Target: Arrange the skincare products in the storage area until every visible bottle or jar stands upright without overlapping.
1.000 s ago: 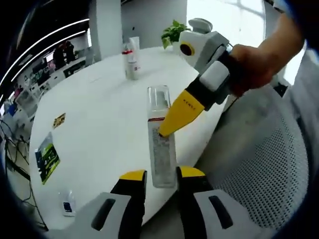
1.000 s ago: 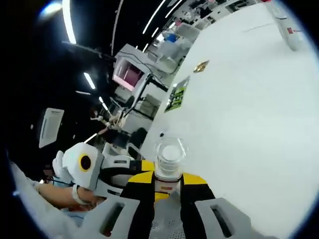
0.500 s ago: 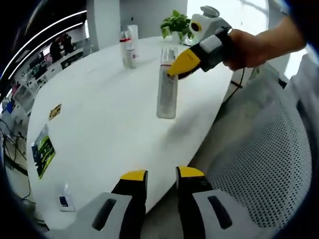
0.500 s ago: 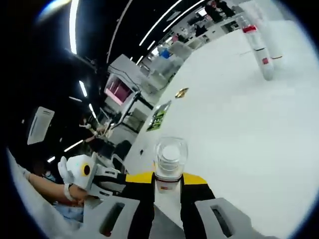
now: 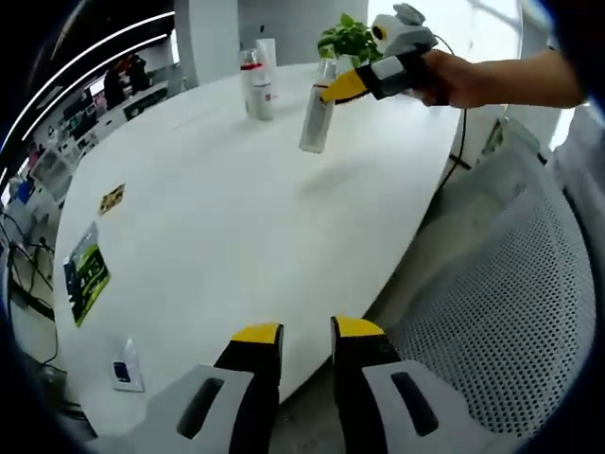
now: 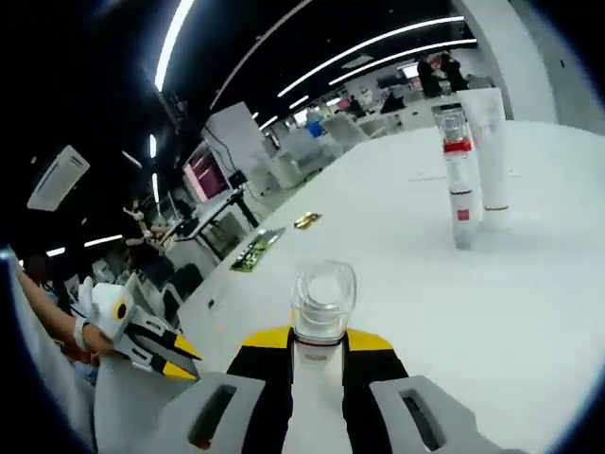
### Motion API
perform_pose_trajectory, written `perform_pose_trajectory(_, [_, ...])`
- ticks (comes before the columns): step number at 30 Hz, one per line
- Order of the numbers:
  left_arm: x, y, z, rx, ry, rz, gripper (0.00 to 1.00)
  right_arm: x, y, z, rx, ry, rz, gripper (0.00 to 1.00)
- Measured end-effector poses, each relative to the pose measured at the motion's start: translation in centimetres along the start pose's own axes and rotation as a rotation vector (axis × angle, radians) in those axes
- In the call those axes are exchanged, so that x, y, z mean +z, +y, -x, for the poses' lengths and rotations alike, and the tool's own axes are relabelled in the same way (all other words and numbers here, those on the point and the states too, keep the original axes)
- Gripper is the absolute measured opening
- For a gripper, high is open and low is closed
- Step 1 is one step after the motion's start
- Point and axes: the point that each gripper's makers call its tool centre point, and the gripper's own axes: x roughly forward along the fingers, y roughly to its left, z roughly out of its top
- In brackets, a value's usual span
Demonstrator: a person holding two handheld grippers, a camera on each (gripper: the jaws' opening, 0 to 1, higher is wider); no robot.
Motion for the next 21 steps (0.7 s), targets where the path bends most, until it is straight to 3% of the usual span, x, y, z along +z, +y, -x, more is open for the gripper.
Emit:
perform_pose_trajectory(9, [-0.1, 0.2, 0.1, 0.016, 0.007, -0.01, 0.15, 2.2, -5.0, 0.0, -0.13, 0.008, 0.117, 0.12])
perform_pose_trajectory(13, [-0.3, 0.4, 0.1, 0.022, 0.007, 0.01, 0.14, 3.2, -7.3, 0.1, -0.19, 0.016, 0.084, 0.12])
perform_pose_trajectory(21, [-1.2, 1.0, 0.0, 0.026, 0.031, 0.026, 0.13, 5.0, -10.9, 0.2, -0.275, 0.051, 0.139, 0.12])
